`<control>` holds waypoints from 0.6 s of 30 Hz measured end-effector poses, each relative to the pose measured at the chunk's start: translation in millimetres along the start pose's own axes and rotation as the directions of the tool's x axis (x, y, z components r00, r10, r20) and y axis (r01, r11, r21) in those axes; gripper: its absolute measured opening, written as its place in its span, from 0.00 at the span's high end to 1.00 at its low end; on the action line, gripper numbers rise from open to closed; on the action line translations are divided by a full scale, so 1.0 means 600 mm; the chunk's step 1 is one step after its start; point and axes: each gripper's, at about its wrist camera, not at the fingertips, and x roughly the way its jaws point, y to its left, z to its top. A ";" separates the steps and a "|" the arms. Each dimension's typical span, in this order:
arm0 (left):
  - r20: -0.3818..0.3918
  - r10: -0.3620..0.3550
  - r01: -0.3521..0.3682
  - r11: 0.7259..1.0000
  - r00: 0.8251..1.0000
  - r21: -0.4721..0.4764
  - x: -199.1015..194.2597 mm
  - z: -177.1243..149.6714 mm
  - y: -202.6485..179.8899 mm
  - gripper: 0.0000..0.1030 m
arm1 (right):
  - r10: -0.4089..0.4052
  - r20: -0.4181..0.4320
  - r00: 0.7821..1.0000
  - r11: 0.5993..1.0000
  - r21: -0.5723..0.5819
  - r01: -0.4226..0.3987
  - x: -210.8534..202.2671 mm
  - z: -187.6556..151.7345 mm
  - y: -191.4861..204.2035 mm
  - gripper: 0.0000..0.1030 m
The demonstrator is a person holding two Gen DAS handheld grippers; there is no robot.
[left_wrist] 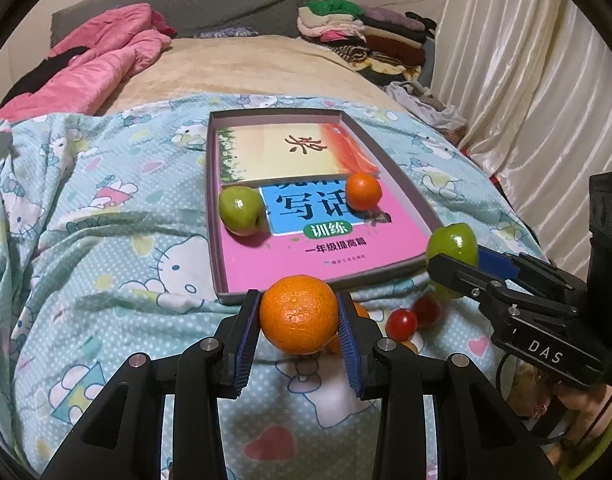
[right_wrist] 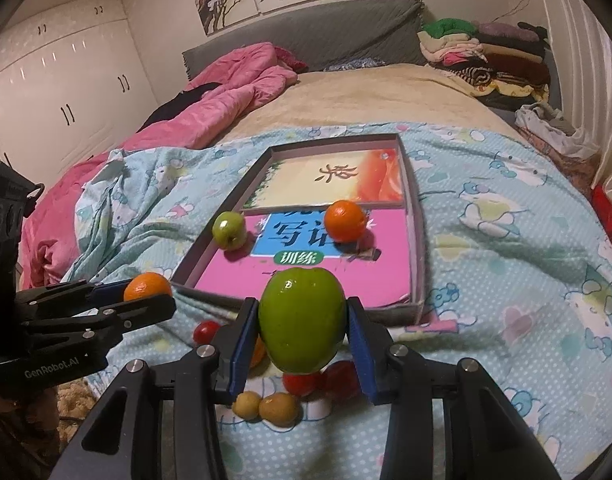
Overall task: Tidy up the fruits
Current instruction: 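Lift and carry the orange and green citrus over the tray with both grippers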
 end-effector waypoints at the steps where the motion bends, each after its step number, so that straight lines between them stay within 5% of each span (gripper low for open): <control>1: 0.004 0.007 -0.007 1.000 1.000 0.000 0.001 0.002 0.001 0.63 | -0.006 0.005 1.000 1.000 0.000 0.006 -0.001 0.002 -0.002 0.58; 18: 0.023 0.050 -0.051 0.999 0.998 0.008 0.019 0.021 0.004 0.63 | -0.053 0.040 0.998 0.999 0.000 0.053 0.001 0.026 -0.022 0.58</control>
